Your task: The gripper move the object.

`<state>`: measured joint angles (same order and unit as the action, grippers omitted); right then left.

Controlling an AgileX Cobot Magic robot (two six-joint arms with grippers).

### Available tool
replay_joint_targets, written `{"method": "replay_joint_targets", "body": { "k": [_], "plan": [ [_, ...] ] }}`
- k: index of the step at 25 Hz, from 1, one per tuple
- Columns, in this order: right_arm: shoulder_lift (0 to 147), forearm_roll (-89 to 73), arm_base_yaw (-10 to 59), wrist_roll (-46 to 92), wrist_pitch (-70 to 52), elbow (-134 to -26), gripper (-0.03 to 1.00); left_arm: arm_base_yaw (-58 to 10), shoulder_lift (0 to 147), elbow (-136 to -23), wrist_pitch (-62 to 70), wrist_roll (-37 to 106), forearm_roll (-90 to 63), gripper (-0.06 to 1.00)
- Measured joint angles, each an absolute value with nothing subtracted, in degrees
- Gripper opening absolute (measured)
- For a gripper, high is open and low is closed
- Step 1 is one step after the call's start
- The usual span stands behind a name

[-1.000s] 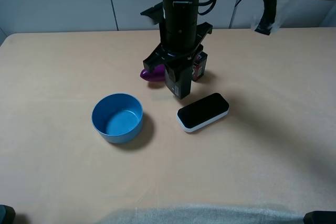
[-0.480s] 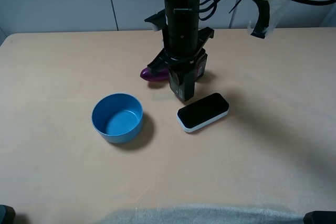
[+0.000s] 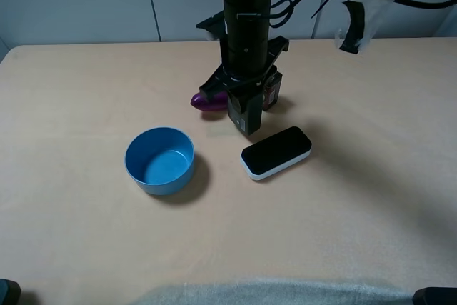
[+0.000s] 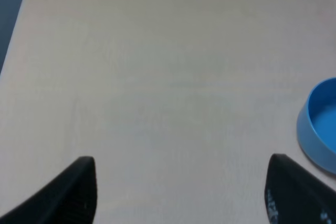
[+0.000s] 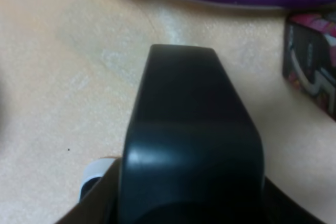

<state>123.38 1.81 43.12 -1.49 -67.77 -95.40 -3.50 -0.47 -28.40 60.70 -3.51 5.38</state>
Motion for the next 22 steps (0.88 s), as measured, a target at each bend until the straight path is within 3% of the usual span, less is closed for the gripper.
{"method": "replay_joint_targets", "body": {
  "k": [22],
  "plan": [
    [124.3,2.17,43.12,-1.49,-67.65,-95.4,0.3,-3.5,-0.47,-28.4,60.7,-3.51,5.38,0.73]
  ]
}}
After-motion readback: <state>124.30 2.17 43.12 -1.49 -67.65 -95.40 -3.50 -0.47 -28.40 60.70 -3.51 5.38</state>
